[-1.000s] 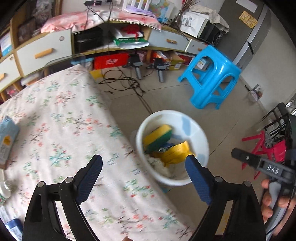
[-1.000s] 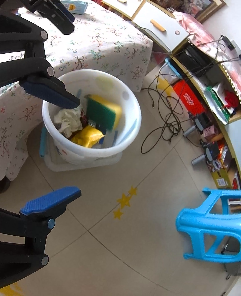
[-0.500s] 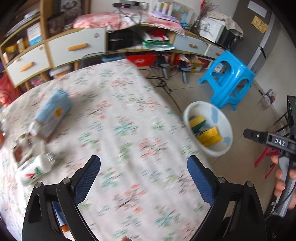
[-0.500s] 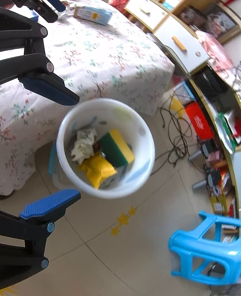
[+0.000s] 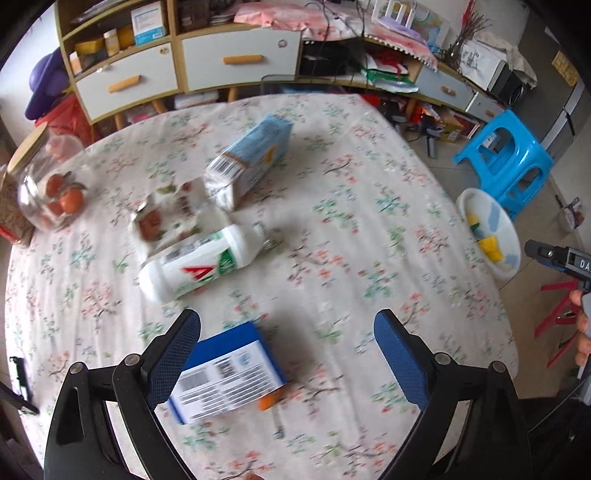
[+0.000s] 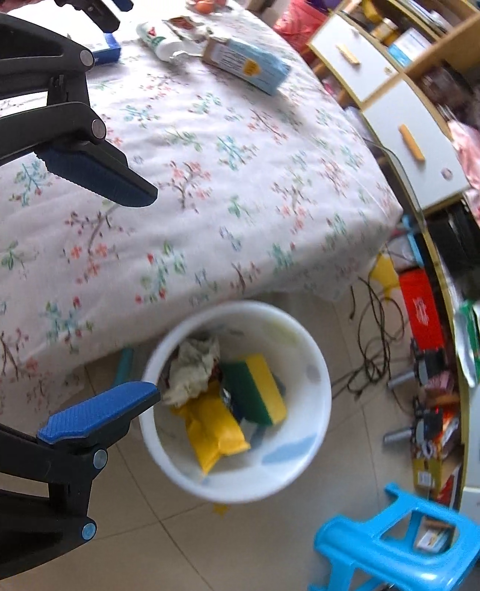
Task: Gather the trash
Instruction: 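Move the left tool down to the blue-and-white barcode box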
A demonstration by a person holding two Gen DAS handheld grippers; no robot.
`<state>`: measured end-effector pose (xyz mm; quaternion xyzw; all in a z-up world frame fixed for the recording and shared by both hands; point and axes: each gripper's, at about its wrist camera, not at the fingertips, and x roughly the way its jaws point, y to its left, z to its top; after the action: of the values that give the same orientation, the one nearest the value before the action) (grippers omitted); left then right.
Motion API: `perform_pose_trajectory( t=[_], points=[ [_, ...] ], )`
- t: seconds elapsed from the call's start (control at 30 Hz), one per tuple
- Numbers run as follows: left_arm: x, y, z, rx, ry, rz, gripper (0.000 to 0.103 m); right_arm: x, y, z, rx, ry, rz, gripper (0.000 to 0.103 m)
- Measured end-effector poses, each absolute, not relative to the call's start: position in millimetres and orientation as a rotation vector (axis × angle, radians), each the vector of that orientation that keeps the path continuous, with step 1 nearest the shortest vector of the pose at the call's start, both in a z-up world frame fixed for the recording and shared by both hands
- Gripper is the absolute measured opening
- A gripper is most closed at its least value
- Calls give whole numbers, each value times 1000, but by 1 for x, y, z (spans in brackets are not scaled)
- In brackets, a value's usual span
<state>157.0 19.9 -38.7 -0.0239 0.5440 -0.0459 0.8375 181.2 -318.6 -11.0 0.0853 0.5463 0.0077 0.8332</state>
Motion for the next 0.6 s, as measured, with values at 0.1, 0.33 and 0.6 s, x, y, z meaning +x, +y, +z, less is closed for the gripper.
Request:
perform_pose_trajectory(
  t=[0.1, 0.33, 0.6],
  points=[
    [150, 34, -51, -63, 1206, -81, 96, 182, -303, -15, 149, 1169, 36, 82],
    [139, 48, -69, -29, 1292, -119, 96, 182, -271, -23, 83, 1195, 70, 82],
    [131, 72, -63, 56, 1297, -175, 96, 178, -252, -27, 56, 1206, 90, 82]
  ],
)
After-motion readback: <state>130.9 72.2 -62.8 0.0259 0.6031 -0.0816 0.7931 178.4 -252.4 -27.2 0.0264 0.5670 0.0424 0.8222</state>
